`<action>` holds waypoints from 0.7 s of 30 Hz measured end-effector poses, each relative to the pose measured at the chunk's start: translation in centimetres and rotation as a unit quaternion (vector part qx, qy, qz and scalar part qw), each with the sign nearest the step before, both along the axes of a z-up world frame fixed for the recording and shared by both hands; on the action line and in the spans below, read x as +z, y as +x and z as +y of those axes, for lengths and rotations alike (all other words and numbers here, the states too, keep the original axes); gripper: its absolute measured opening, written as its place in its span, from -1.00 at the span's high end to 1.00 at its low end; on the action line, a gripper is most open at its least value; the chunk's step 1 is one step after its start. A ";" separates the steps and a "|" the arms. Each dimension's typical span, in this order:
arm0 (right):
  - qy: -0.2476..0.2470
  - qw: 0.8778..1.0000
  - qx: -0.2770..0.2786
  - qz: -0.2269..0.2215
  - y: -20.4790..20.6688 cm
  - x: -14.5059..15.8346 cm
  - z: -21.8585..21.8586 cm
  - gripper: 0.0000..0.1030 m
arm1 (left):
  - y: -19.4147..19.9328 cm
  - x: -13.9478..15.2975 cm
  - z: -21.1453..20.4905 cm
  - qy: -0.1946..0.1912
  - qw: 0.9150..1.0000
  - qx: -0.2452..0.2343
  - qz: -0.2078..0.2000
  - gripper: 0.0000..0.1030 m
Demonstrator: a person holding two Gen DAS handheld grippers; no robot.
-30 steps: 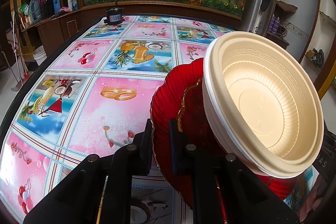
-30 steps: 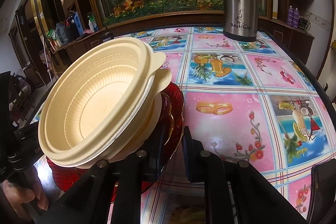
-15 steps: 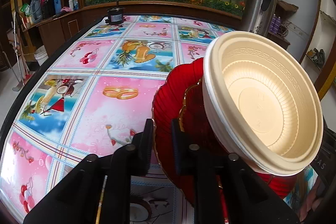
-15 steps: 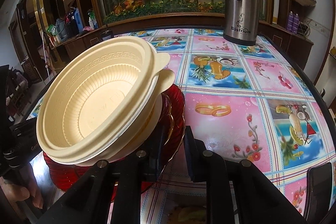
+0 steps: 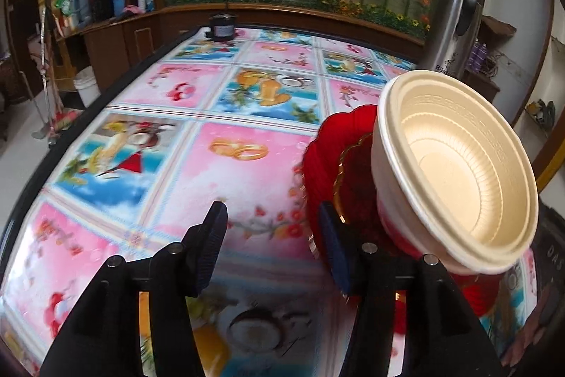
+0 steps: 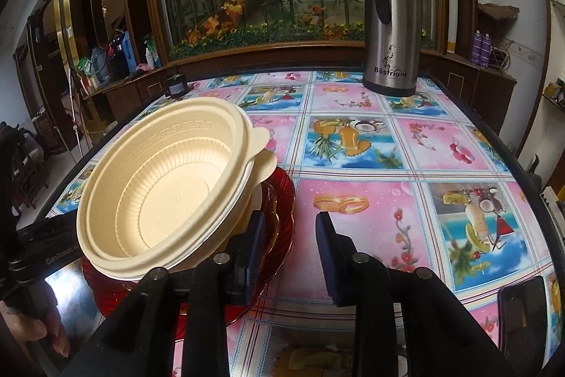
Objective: Organize plates and bowls
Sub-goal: 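Lower the stack onto the tablecloth and open both tools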
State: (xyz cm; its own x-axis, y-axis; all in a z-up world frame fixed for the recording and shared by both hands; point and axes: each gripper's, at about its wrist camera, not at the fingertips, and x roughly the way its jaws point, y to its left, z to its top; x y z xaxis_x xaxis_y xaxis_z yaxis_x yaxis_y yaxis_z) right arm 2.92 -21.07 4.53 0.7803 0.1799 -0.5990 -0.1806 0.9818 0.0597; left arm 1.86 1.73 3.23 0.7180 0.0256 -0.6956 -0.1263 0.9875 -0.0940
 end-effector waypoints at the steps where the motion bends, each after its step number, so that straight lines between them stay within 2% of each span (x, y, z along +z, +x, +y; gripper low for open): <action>1: -0.001 1.000 -0.003 -0.002 -0.1 0.1 -0.1 0.25 | -0.5 0.1 0.0 0.000 1.000 -0.003 -0.001 -0.10; 6: 0.000 1.000 -0.013 -0.019 -0.7 0.8 -0.5 0.09 | -3.3 1.0 -0.5 0.005 1.000 -0.009 -0.012 -0.13; 11: -0.008 0.999 -0.032 -0.034 -1.6 1.0 -0.9 -0.21 | -5.3 1.3 -1.1 0.003 1.000 -0.022 -0.017 -0.24; 19: -0.017 0.998 -0.054 -0.035 -3.2 0.4 -1.5 -0.40 | -7.6 1.3 -2.0 -0.003 0.999 -0.046 -0.021 -0.25; 21: -0.013 0.998 -0.055 -0.032 -3.6 0.3 -1.7 -0.43 | -8.1 1.2 -2.1 -0.007 0.998 -0.052 -0.023 -0.35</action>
